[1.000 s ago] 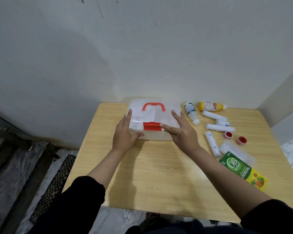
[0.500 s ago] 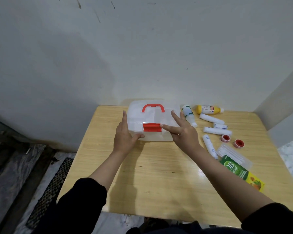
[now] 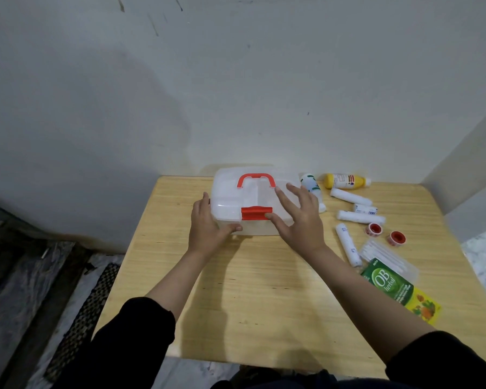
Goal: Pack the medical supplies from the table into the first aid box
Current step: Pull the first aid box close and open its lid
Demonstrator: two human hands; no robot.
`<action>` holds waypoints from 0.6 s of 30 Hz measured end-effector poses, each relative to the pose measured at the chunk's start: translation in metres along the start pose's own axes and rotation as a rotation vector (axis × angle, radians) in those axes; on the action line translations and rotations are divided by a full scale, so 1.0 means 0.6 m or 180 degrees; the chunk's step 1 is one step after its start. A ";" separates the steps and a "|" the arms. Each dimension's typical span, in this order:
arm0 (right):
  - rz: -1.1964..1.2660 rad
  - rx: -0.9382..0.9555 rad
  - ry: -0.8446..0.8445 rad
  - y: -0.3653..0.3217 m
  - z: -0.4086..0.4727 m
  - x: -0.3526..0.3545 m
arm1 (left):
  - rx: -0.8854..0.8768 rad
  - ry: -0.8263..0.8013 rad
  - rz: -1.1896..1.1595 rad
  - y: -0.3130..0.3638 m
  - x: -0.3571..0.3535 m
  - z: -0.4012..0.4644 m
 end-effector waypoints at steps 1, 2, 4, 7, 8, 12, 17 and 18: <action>0.0026 -0.0051 0.0031 0.002 0.004 0.000 | -0.0043 -0.0011 0.0009 0.002 0.000 0.001; 0.0071 -0.0091 0.0034 0.004 0.007 -0.001 | -0.0083 -0.0023 -0.0008 0.004 0.000 0.002; 0.0168 -0.0154 -0.0019 0.006 0.010 -0.003 | -0.0092 -0.0056 -0.0103 0.009 -0.002 0.002; 0.0262 -0.0240 -0.0089 0.012 0.009 -0.009 | -0.0080 -0.0052 -0.0127 0.014 -0.007 0.001; 0.0320 -0.0290 -0.0109 0.015 0.008 -0.012 | -0.0104 -0.0045 -0.0116 0.015 -0.009 -0.001; 0.0583 -0.0439 -0.0207 0.017 0.006 -0.016 | -0.0312 -0.0041 -0.0225 0.021 -0.010 -0.007; 0.0662 -0.0495 -0.0288 0.017 0.006 -0.014 | -0.0376 -0.0115 -0.0293 0.018 -0.008 -0.001; 0.0683 -0.0531 -0.0308 0.016 0.006 -0.014 | -0.0285 -0.0128 -0.0354 0.016 -0.009 0.001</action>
Point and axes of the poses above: each hand's wrist, its own z-axis towards the middle knuckle, its own x-axis out of the back of the hand, y = z × x, the point moved 5 cm from there along z, towards the middle knuckle
